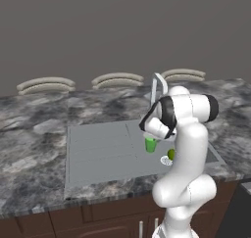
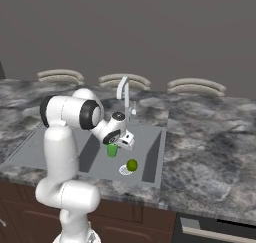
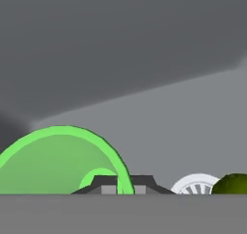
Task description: Pick the cup and saucepan and place them in the sink. Then turn on the water.
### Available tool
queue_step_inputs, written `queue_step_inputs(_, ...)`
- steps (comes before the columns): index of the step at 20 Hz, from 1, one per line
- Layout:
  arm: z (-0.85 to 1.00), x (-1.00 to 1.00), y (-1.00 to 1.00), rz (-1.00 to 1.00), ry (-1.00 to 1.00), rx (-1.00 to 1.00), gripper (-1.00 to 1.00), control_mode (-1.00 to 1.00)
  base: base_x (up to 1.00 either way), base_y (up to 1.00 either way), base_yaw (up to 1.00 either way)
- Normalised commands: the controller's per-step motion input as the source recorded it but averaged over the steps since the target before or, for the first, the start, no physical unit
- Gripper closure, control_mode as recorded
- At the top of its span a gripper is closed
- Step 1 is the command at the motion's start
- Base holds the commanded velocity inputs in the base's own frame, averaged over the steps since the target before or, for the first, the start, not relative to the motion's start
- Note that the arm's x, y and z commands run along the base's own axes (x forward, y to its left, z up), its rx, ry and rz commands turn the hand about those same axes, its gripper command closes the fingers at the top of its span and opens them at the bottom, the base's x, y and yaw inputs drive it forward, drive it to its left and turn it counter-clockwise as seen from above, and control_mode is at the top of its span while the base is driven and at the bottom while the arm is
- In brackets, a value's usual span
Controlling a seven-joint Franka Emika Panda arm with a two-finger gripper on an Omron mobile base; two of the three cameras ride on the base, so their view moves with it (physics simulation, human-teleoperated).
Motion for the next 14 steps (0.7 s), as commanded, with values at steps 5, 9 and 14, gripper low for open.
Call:
queue_step_inputs(5, -0.28, 0.26, 0.0, 0.0, 0.0, 0.0, 1.0, -1.0, 0.0, 0.0, 0.0)
queue_step_inputs(9, -0.09, 0.35, -0.01, 0.0, 0.0, 0.0, 1.0, -1.0, 0.0, 0.0, 0.0)
queue_step_inputs(14, -0.01, 0.36, -0.03, 0.0, 0.0, 0.0, 1.0, -1.0, 0.0, 0.0, 0.0)
